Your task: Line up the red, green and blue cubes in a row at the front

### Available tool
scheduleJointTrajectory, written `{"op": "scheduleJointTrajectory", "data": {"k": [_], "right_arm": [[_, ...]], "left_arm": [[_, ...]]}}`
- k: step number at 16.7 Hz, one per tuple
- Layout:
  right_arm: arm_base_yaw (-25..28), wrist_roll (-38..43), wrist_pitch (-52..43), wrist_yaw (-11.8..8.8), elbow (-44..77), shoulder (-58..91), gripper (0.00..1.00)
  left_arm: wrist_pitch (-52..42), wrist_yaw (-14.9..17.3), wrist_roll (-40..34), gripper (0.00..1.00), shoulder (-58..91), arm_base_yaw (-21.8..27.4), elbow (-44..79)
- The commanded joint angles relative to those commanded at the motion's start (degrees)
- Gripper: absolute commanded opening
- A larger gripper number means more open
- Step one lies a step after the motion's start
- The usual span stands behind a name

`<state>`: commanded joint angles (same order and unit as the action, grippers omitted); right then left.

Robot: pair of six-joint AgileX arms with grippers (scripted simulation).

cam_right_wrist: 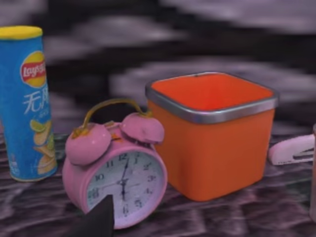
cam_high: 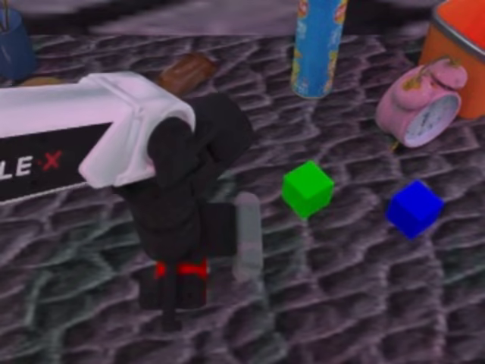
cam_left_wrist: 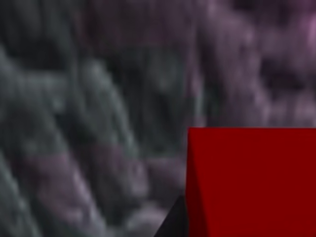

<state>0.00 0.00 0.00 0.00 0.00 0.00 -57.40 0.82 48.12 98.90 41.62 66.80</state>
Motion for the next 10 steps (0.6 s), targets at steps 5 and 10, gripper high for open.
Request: {"op": "scheduleJointTrajectory", "data": {"k": [5, 10], "right_arm": [[0.0, 0.0, 0.0, 0.0, 0.0, 0.0, 1.00], [0.0, 0.0, 0.0, 0.0, 0.0, 0.0, 1.00]], "left_arm": [[10.6, 0.1, -0.2, 0.00, 4.2, 0.2, -5.6], [15.0, 0.0, -0.2, 0.00, 6.4, 0.3, -8.3]]}}
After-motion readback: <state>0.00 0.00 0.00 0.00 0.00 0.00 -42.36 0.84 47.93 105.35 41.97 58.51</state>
